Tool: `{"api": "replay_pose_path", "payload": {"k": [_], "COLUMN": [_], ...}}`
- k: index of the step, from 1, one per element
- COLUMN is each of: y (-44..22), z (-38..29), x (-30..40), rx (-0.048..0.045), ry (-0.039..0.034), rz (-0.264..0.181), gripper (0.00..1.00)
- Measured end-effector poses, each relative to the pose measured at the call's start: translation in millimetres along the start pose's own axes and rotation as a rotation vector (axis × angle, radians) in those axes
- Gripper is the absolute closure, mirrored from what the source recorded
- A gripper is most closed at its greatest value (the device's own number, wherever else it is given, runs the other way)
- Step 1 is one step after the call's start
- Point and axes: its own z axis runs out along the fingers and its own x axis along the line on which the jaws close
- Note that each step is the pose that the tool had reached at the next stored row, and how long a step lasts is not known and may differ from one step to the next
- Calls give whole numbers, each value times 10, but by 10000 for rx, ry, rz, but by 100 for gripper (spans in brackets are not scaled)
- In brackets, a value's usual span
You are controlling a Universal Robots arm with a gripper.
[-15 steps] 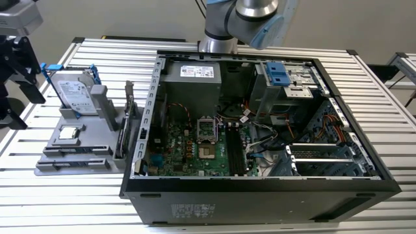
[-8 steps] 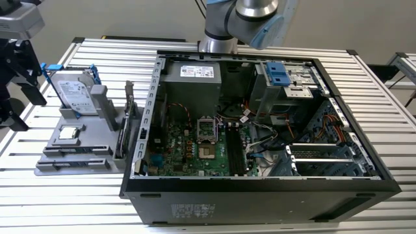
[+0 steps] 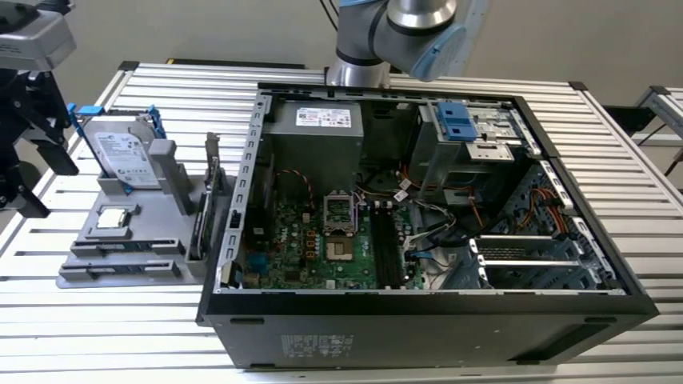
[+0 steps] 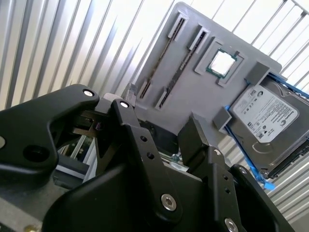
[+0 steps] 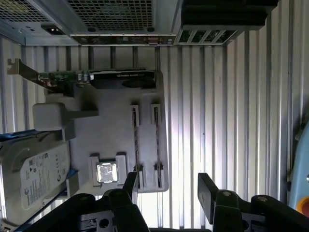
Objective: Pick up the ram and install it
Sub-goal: 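Pick up the ram and move it above insertion slot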
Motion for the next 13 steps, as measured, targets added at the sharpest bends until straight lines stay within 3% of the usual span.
{"api": "replay_pose_path", "payload": {"k": [13], "y": [-1], "z": [69], "x": [2], "rx": [-1], "ry": [1], "rz": [0], "gripper": [0]}}
